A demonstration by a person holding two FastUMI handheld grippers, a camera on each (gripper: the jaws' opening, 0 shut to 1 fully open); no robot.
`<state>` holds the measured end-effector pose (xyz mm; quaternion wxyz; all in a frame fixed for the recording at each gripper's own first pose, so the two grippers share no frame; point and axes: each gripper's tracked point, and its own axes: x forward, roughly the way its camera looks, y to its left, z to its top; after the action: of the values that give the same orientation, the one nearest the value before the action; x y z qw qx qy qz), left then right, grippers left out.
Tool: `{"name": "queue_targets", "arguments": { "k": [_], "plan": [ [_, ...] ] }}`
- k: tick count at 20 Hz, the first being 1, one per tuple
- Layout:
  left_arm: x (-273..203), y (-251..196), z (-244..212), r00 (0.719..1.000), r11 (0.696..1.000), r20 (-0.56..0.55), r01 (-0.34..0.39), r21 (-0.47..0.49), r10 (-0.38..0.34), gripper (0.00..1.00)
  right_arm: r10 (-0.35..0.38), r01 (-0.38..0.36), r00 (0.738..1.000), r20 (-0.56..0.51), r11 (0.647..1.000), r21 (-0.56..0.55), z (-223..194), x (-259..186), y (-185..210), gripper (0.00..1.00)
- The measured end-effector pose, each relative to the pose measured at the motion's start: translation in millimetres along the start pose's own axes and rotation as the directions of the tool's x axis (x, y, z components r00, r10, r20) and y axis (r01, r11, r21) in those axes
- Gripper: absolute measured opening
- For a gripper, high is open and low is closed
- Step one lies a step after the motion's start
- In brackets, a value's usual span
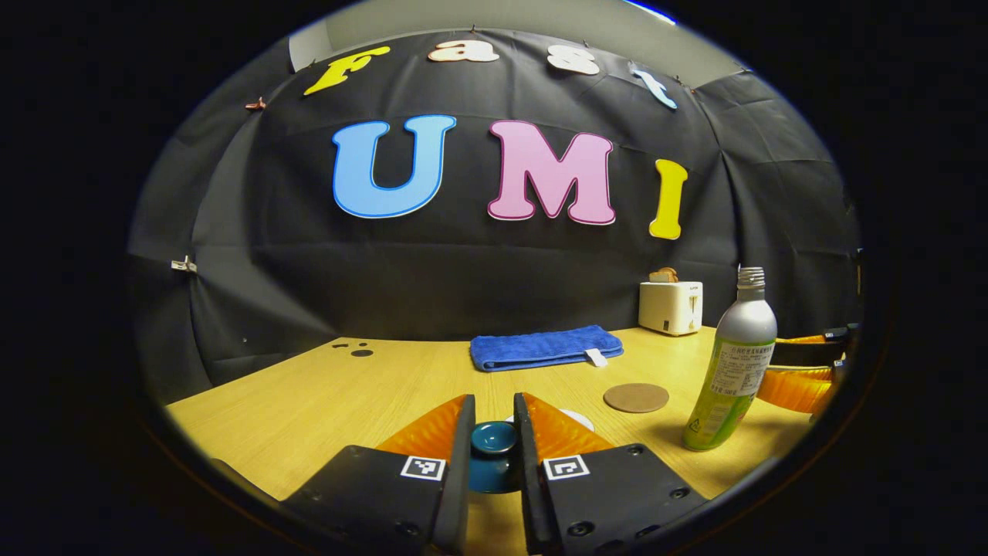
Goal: Open the teacup lid with one hand, grasp the water bottle and pour water into the teacup with the other hand; after pouring, place the water bottle on the coaster and then close the teacup lid.
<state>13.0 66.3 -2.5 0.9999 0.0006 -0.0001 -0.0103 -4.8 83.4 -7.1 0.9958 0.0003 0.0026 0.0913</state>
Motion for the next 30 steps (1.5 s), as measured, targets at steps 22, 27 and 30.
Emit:
{"name": "queue_targets", "arguments": {
  "k": [22,27,30],
  "plan": [
    [10,47,-1,0.999,0.999,-0.002,-0.043,0.001,0.043,0.32,-0.002,0.002,1.0,-0.003,1.0,0.003,-4,64,9,0.82],
    [19,73,-2,0.996,0.996,-0.003,-0.091,0.0,0.091,0.32,0.043,-0.043,0.999,-0.005,0.999,-0.004,-2,71,13,0.77],
    [22,86,-3,0.994,0.994,-0.003,-0.111,0.001,0.111,0.32,0.017,-0.02,1.0,-0.024,0.992,-0.123,3,82,6,0.74]
  ]
}}
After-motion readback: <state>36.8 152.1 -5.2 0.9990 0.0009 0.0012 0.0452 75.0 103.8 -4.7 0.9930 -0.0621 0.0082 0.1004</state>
